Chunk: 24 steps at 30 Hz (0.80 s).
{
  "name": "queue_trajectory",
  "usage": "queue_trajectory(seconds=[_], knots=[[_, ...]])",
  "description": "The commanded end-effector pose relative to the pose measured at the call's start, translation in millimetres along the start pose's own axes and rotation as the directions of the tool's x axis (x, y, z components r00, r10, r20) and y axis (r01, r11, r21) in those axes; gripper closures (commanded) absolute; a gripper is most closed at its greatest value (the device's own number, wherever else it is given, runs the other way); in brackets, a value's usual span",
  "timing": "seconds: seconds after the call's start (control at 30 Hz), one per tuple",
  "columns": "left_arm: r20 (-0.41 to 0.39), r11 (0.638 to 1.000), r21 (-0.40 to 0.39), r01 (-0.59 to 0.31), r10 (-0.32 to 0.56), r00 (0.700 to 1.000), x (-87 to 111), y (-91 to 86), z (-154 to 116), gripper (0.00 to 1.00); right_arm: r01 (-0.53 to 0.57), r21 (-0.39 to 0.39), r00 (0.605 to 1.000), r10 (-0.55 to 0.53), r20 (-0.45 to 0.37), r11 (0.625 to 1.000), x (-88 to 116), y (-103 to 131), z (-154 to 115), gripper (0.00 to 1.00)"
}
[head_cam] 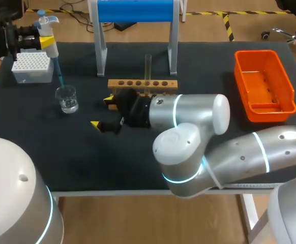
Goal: Invert the test tube, pick up the pipette, mount the tip to pipette, aspirate from beaker and dispense into the tube, eject the tip, return the pipette, and cap with the stopper.
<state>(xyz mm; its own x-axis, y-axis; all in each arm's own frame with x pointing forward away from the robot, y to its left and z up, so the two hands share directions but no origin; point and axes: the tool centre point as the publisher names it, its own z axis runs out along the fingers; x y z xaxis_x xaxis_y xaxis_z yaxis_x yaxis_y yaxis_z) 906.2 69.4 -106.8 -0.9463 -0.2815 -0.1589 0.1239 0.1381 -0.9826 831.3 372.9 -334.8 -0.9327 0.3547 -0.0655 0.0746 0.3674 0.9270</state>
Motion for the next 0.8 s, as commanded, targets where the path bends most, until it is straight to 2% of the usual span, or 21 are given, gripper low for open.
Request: queue_trajectory(seconds=[0.03, 0.43, 0.8], knots=[[-0.001, 1.0, 0.001, -0.002, 0.002, 1.0, 0.0, 0.1, 0.2, 1.0, 0.0, 0.001, 1.0, 0.0, 0.012, 1.0, 2.3, 0.0, 3.5, 0.0], [-0.008, 1.0, 0.0, -0.028, 0.028, 1.0, -9.2, 20.2, 7.9, 1.0, 0.0, 0.001, 1.0, 0.0, 0.012, 1.0, 2.3, 0.0, 3.5, 0.0], [-0.005, 0.999, -0.017, -0.032, 0.032, 0.999, -16.1, 44.2, 2.9, 1.0, 0.0, 0.001, 1.0, 0.0, 0.012, 1.0, 2.3, 0.0, 3.5, 0.0]])
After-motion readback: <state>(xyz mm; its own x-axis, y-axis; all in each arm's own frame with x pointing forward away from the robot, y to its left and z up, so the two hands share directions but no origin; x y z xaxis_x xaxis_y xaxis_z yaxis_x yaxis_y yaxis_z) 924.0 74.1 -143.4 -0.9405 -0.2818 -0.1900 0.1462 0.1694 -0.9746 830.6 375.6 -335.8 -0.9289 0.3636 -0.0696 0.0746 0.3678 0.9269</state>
